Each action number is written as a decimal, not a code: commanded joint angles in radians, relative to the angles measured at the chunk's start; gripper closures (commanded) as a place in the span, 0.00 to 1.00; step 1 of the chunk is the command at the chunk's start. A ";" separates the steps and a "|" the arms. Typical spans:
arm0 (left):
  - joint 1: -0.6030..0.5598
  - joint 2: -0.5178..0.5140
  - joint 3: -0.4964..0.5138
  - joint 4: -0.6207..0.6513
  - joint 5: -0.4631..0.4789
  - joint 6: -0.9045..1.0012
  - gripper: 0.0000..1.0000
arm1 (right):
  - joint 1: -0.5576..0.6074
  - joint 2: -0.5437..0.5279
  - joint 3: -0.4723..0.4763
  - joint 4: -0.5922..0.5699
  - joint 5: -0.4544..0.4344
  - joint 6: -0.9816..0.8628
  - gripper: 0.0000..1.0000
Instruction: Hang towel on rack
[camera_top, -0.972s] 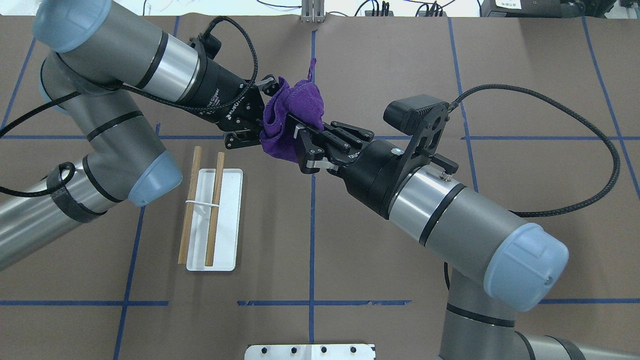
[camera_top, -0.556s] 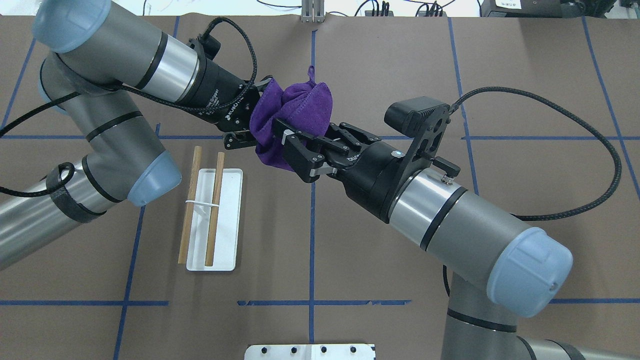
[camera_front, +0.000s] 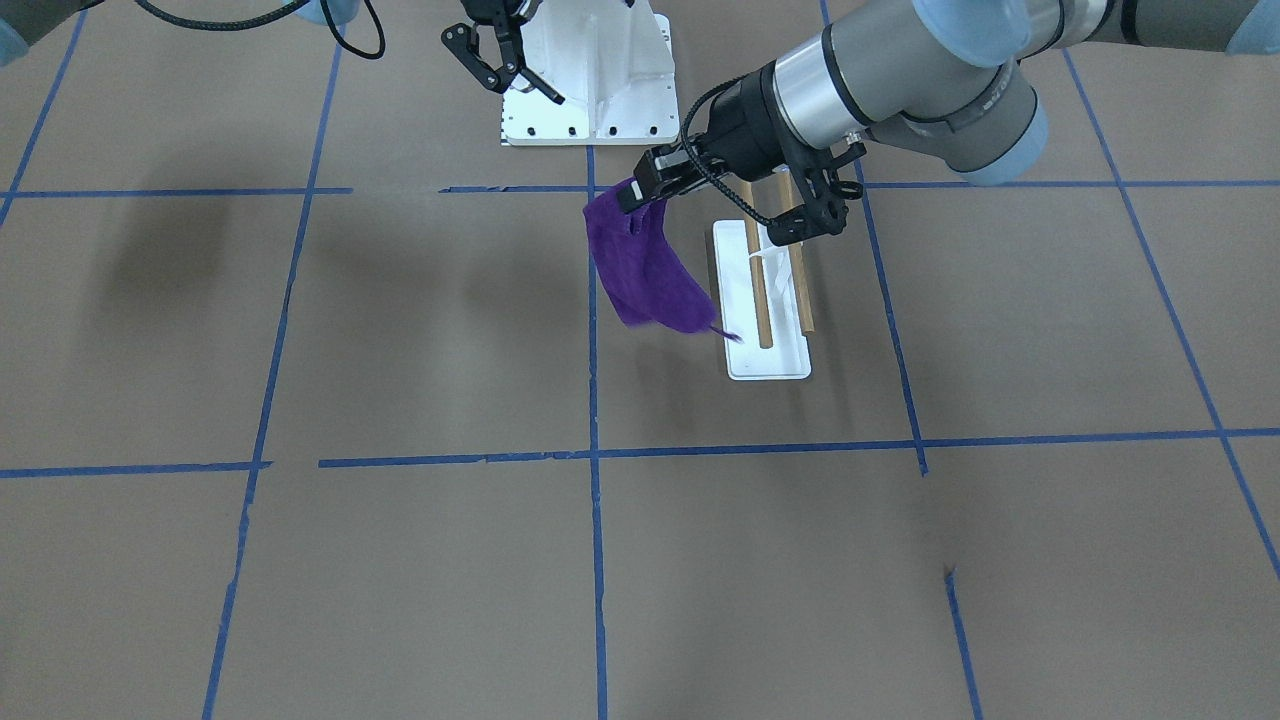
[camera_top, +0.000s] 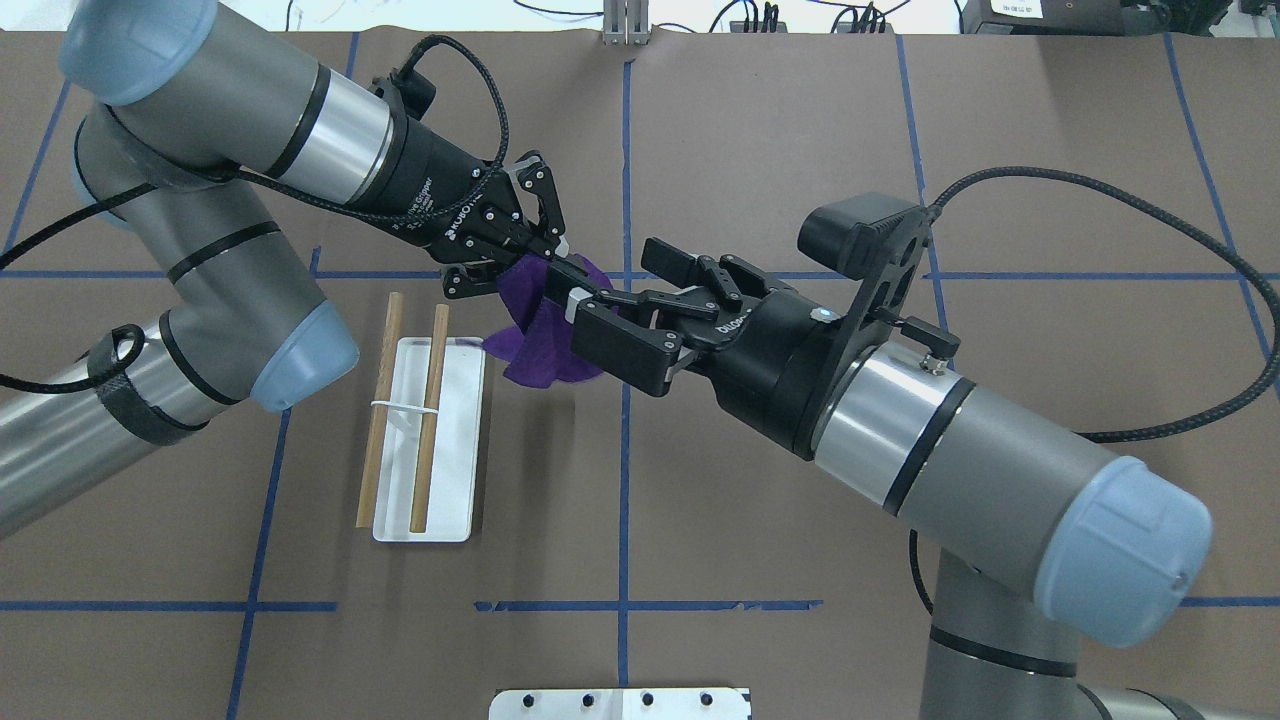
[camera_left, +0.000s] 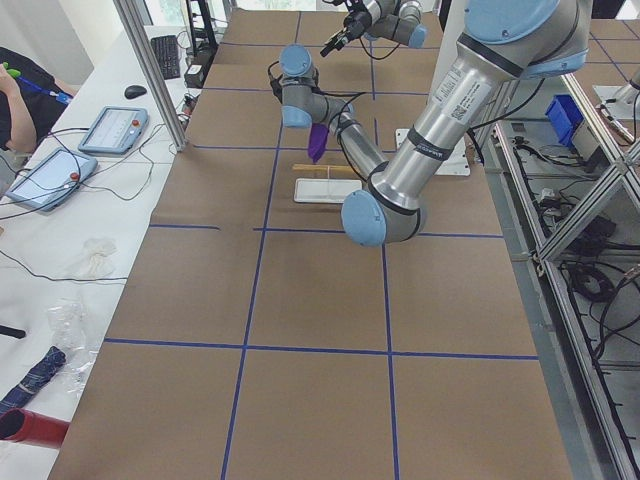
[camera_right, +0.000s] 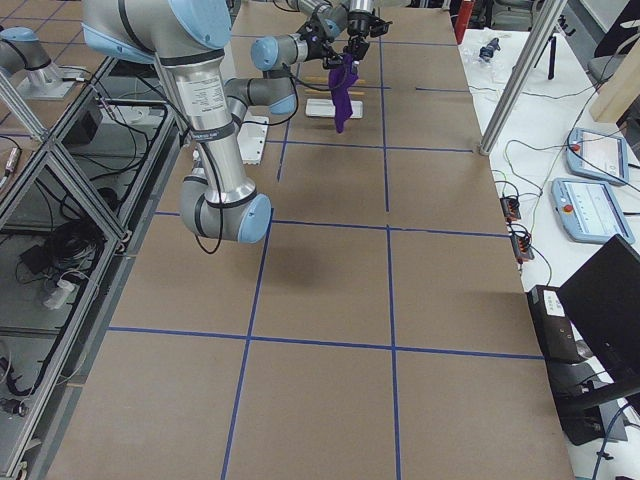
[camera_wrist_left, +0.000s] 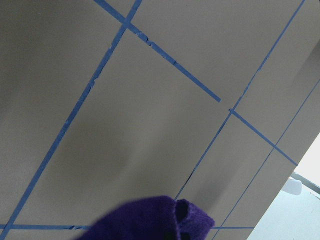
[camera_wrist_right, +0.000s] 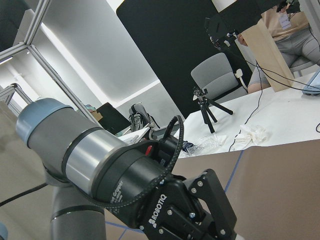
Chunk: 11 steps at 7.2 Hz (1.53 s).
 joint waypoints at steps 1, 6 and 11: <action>-0.001 0.005 -0.012 0.004 0.001 0.003 1.00 | 0.066 -0.100 0.098 -0.060 0.103 -0.002 0.00; -0.004 0.025 -0.081 0.004 0.035 0.024 1.00 | 0.825 -0.353 0.035 -0.147 1.028 -0.125 0.00; 0.007 0.109 -0.276 0.018 0.349 0.286 1.00 | 1.038 -0.522 -0.172 -0.563 1.148 -0.674 0.00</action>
